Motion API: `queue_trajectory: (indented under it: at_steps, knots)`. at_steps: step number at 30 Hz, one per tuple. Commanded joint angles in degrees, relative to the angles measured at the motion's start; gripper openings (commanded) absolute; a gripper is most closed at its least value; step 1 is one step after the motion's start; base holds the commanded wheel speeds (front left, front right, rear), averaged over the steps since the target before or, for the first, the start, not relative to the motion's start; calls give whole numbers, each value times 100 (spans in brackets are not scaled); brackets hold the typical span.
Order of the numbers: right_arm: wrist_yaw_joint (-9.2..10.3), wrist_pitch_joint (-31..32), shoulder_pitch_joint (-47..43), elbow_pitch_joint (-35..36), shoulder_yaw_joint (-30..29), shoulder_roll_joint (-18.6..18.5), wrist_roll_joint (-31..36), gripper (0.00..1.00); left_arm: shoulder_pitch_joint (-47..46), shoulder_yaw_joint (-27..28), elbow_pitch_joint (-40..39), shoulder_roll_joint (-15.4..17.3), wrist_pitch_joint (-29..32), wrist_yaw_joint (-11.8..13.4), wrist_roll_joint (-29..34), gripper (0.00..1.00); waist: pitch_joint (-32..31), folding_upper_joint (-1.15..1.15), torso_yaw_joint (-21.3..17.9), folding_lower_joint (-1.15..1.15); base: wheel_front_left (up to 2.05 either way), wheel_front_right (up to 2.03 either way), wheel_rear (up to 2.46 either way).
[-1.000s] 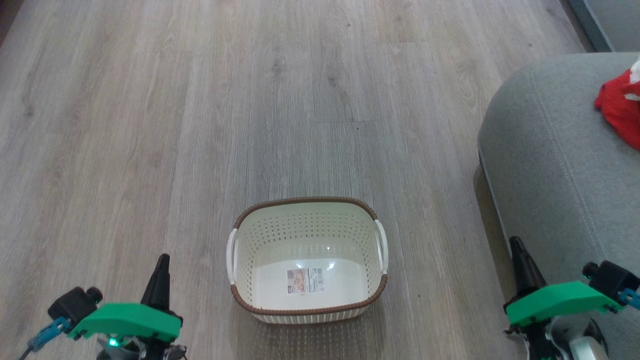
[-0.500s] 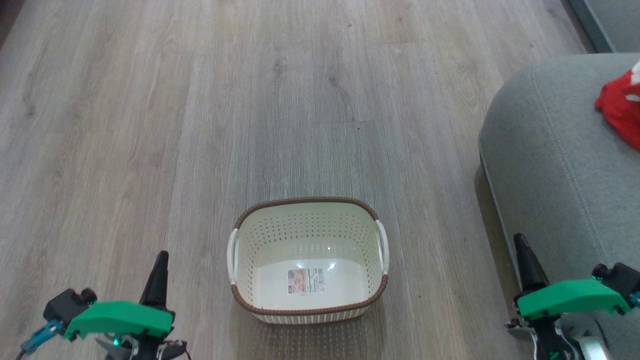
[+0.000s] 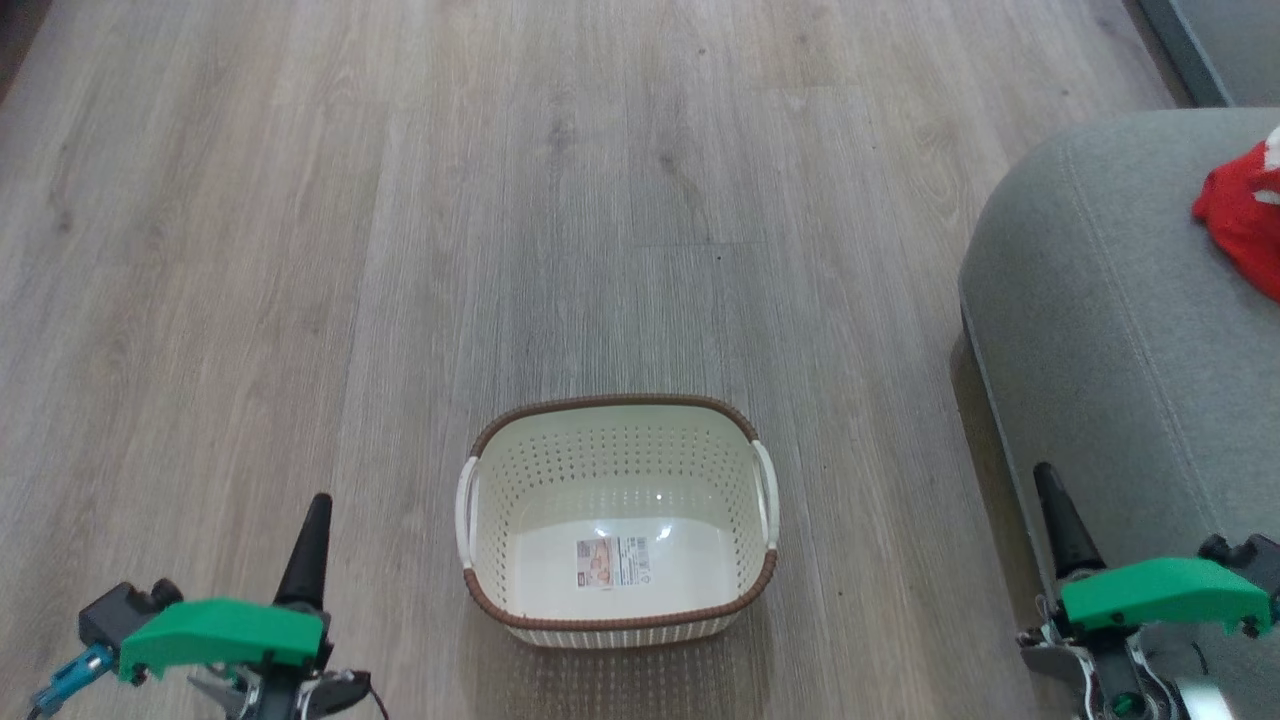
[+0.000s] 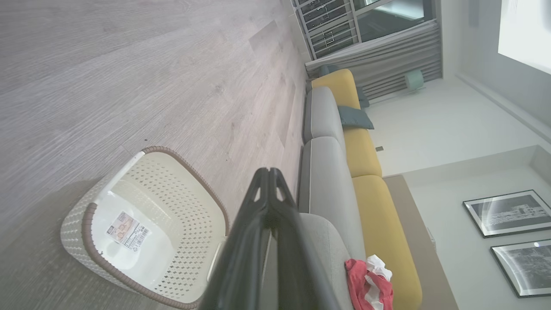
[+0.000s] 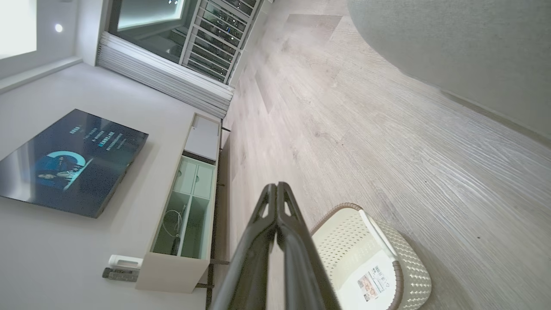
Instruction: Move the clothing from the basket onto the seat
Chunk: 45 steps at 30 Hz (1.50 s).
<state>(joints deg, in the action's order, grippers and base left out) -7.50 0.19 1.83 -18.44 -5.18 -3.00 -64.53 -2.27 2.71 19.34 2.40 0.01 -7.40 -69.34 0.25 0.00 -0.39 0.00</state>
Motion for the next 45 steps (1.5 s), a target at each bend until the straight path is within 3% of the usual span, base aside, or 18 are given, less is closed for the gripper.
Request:
queue_trajectory:
  at_steps: [1, 35, 45]
  knots:
    - [0, 42, 330, 246, 51, -7, -185, 0, -328, 181, -235, 40, 60, -6, -160, 0, 0, 0, 2, 0, 0, 0, 0]
    - [1, 631, 436, 441, -136, 13, -2762, 0, -393, 383, -527, 48, 650, -9, -2281, 0, -7, 0, 39, 0, 0, 0, 0]
    - [1, 631, 436, 442, -135, 13, -2763, 0, -393, 383, -528, 48, 649, -9, -2281, 0, -7, 0, 39, 0, 0, 0, 0]
